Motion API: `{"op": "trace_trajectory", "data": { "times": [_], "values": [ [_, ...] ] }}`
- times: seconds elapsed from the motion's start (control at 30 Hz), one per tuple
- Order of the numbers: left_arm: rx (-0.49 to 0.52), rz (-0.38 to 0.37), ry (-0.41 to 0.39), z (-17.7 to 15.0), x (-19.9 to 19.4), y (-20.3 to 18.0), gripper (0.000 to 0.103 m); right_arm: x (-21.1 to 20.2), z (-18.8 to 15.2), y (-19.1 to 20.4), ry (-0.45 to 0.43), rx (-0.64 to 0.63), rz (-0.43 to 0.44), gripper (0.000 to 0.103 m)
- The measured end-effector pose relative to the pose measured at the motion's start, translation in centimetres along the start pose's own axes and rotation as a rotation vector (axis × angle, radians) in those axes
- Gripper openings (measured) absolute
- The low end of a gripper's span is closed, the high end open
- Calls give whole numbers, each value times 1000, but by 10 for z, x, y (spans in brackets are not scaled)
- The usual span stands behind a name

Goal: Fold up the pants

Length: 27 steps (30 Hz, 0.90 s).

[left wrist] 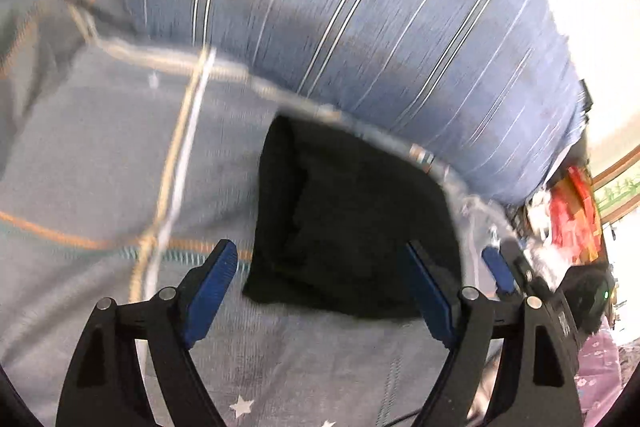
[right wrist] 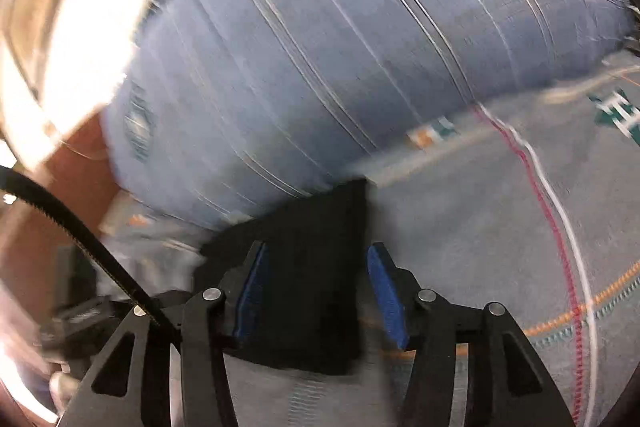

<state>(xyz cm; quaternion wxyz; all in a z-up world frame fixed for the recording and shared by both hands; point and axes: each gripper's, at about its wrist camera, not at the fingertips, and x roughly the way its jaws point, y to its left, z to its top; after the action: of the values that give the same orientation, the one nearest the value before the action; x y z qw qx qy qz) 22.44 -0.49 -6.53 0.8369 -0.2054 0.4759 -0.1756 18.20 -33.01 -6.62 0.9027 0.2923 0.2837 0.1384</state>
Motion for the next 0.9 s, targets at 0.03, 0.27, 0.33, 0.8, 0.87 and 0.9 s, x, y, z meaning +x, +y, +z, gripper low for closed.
{"op": "trace_trajectory", "data": {
  "times": [0.03, 0.27, 0.33, 0.8, 0.87, 0.9],
  "values": [
    [9, -9, -18, 6, -3, -6, 83, -1, 1, 6, 11, 6, 78, 57],
    [-13, 42, 97, 48, 70, -12, 83, 43, -27, -1, 176, 54, 124, 60],
    [-45, 97, 138, 52, 89, 0, 83, 48, -30, -7, 172, 70, 144, 61],
    [225, 178, -193, -27, -58, -35, 84, -29, -46, 42, 60, -99, 19, 75],
    [293, 240, -316, -62, -93, -49, 88, -44, -70, 55, 64, -140, -15, 76],
    [317, 270, -369, -77, -107, -54, 91, -47, -77, 59, 72, -156, -28, 76]
  ]
}}
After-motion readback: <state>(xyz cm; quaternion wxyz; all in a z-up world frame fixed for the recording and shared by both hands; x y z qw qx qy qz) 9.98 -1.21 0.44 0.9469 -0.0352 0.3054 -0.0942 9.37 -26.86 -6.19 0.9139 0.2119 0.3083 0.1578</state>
